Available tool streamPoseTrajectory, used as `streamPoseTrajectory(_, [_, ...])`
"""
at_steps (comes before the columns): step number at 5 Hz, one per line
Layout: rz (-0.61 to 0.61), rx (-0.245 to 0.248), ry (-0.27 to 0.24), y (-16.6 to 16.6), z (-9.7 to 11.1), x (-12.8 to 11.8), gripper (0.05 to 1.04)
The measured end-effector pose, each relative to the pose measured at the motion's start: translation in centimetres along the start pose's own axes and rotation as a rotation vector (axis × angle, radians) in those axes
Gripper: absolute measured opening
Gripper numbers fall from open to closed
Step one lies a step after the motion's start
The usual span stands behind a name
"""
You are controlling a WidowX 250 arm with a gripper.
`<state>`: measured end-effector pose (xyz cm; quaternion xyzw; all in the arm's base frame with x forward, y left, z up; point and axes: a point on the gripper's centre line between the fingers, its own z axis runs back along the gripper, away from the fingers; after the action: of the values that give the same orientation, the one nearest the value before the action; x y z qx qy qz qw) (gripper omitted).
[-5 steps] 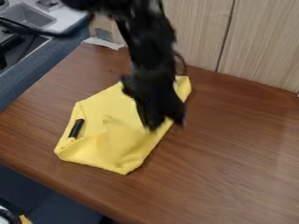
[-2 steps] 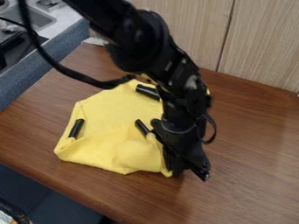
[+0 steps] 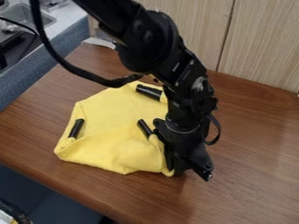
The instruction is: Unfold the cloth from left to right
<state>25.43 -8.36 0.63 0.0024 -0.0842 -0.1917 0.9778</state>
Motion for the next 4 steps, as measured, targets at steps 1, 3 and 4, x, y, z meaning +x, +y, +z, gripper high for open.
streamPoseTrajectory(1, [0.025, 0.029, -0.028, -0.19, -0.22, 0.03, 0.483])
streamPoseTrajectory(3, [-0.021, 0.017, -0.106, -0.35, -0.55, 0.05, 0.999])
streamPoseTrajectory(4, [-0.045, 0.015, -0.152, -0.12, -0.38, 0.18, 1.004])
